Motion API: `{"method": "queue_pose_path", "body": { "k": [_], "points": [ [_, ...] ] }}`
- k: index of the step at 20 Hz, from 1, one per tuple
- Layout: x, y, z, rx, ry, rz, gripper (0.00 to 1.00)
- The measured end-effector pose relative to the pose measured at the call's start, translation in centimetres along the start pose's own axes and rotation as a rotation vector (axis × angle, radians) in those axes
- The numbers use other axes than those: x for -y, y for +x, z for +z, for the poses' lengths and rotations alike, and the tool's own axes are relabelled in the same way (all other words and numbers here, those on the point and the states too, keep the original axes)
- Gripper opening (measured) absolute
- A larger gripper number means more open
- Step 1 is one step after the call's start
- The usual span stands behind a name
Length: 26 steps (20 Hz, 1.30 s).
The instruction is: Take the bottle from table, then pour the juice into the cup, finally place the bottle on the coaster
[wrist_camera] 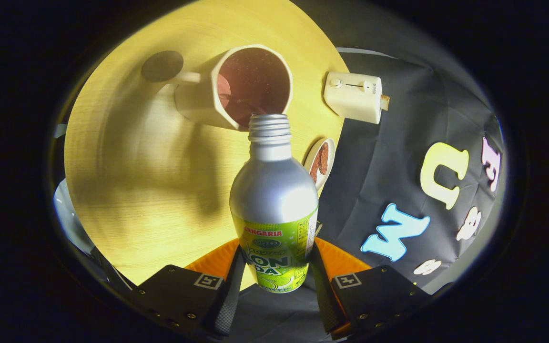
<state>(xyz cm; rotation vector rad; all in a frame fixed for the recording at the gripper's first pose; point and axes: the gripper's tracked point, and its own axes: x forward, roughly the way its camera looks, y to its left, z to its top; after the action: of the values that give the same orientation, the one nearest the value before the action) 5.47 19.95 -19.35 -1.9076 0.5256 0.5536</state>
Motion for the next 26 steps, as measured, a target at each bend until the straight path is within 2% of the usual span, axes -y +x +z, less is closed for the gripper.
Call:
{"method": "queue_pose_path", "body": {
  "k": [26],
  "points": [
    [2.2, -0.8, -0.1, -0.058, -0.149, 0.002, 0.7]
  ]
}}
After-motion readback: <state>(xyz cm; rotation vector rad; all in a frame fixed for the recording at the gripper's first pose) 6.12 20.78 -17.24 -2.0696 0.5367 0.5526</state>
